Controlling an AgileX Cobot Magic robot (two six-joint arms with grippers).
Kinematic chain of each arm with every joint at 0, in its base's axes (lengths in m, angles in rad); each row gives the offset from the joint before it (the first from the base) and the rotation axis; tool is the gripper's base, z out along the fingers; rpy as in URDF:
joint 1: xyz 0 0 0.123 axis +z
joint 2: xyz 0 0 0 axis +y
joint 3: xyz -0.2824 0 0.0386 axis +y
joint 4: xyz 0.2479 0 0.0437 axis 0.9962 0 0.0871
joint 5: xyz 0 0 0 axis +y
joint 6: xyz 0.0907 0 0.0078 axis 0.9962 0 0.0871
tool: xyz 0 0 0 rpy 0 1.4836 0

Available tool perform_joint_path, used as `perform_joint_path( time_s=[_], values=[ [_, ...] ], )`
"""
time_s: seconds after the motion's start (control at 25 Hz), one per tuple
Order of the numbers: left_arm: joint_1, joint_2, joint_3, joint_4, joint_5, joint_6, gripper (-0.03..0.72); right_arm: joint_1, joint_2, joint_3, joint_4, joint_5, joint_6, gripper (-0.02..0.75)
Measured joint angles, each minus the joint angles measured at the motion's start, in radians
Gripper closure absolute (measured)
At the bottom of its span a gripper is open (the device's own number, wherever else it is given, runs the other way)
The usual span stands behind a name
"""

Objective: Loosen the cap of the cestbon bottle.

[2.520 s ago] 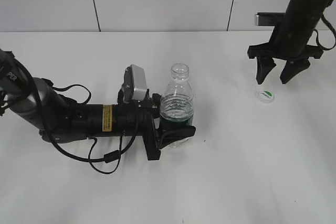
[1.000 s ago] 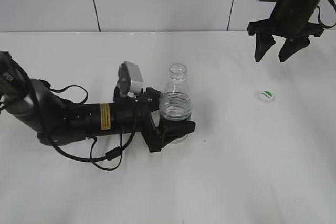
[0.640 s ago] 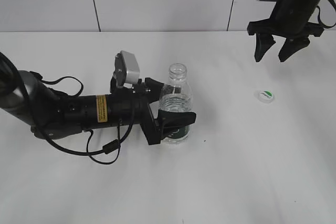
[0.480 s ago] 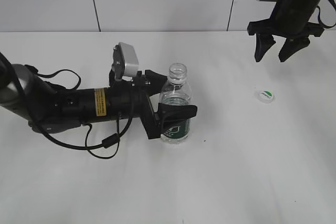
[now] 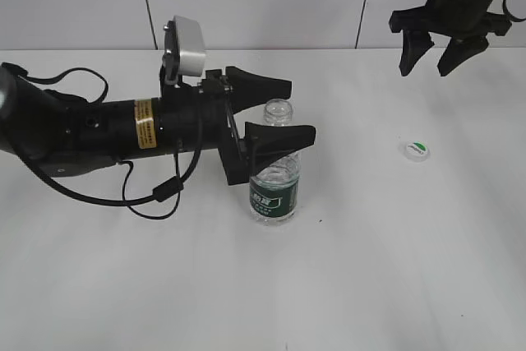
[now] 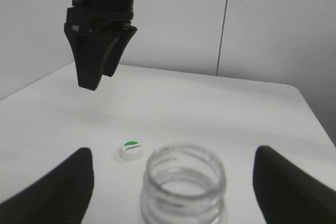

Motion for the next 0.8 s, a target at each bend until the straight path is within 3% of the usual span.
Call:
perform_joint_path(
  time_s=[0.56,0.8],
  values=[
    [0.005,-0.23,0.001,0.009,0.008,-0.113,0.145,0.0,0.0,-0.099,0.0,0.007,0.0,0.265],
    [0.046,-0.404,0.001,-0.081,0.362,-0.132,0.145,0.0,0.0,-0.154,0.004,0.008,0.0,0.265]
  ],
)
